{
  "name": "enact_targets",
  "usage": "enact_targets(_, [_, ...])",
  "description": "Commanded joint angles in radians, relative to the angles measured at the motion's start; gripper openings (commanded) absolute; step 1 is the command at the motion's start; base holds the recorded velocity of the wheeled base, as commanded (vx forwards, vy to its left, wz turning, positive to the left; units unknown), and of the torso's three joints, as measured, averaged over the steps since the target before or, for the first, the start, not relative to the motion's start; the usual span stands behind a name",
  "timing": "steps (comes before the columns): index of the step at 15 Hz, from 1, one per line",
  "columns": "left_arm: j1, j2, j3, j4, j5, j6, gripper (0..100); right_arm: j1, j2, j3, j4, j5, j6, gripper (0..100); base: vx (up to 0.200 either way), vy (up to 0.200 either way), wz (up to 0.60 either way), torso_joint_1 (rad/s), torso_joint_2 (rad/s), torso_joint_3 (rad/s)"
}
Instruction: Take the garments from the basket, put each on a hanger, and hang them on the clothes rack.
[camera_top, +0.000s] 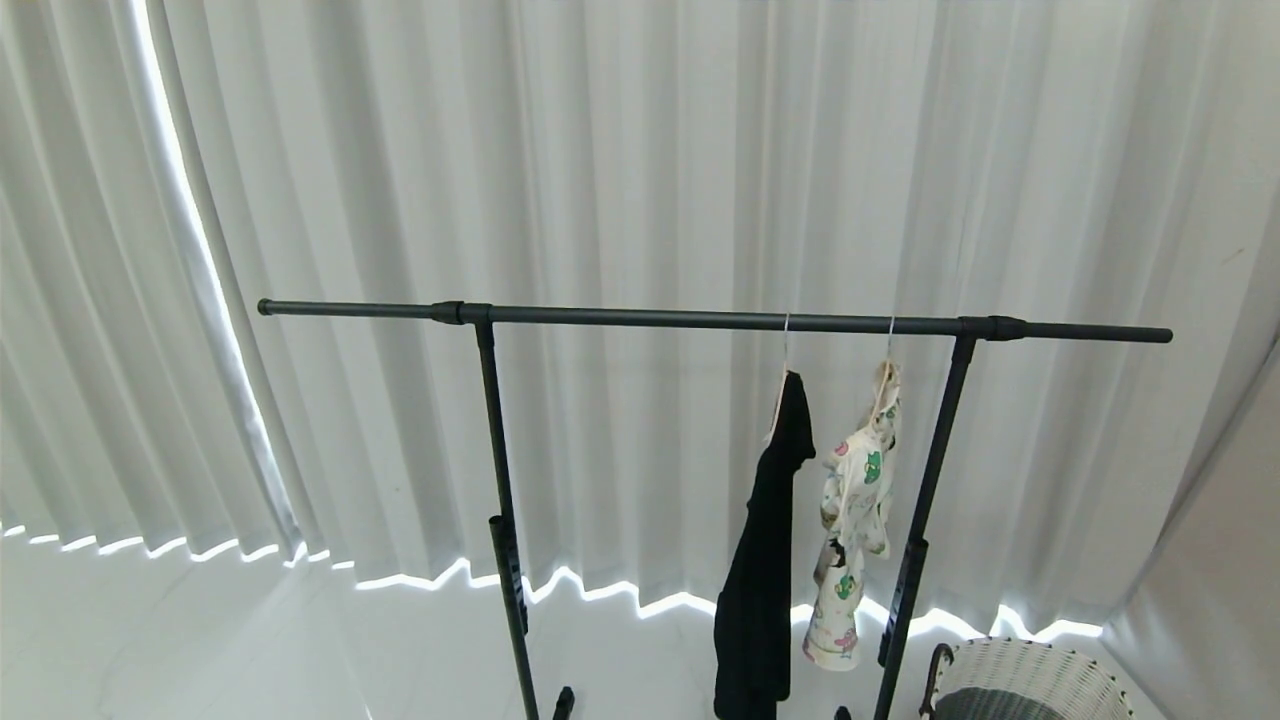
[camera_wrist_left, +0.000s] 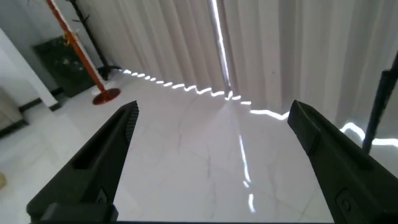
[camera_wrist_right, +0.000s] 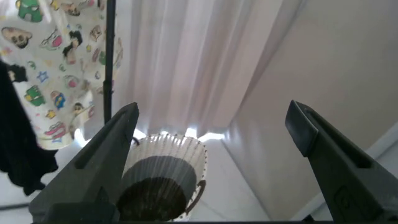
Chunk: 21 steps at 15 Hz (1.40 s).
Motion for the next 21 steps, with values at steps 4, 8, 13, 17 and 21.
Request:
enact_targets(4, [0.006,-0.012,0.009,-0.002,-0.315,-0.3,100,-0.026,-0.072,0.0,0.018,0.203,0.109,100,0.0,0.0,0.0,0.0,0.0,0.0])
enact_targets(8, [-0.117,-0.054,0.009,0.009,-0.481,-0.287,100,-0.026,-0.072,-0.003,0.093,0.282,0.231,100,0.0,0.0,0.0,0.0,0.0,0.0])
enact_targets(13, [-0.086,-0.107,0.01,0.031,-0.493,-0.259,100,-0.026,-0.072,-0.003,0.095,0.281,0.238,100,0.0,0.0,0.0,0.0,0.0,0.0])
enact_targets(17, [-0.086,-0.107,0.01,0.031,-0.493,-0.256,100,-0.026,-0.072,-0.003,0.095,0.282,0.238,100,0.0,0.0,0.0,0.0,0.0,0.0])
enact_targets(21, [-0.086,-0.107,0.01,0.031,-0.493,-0.258,100,-0.024,-0.072,-0.003,0.095,0.282,0.238,100,0.0,0.0,0.0,0.0,0.0,0.0])
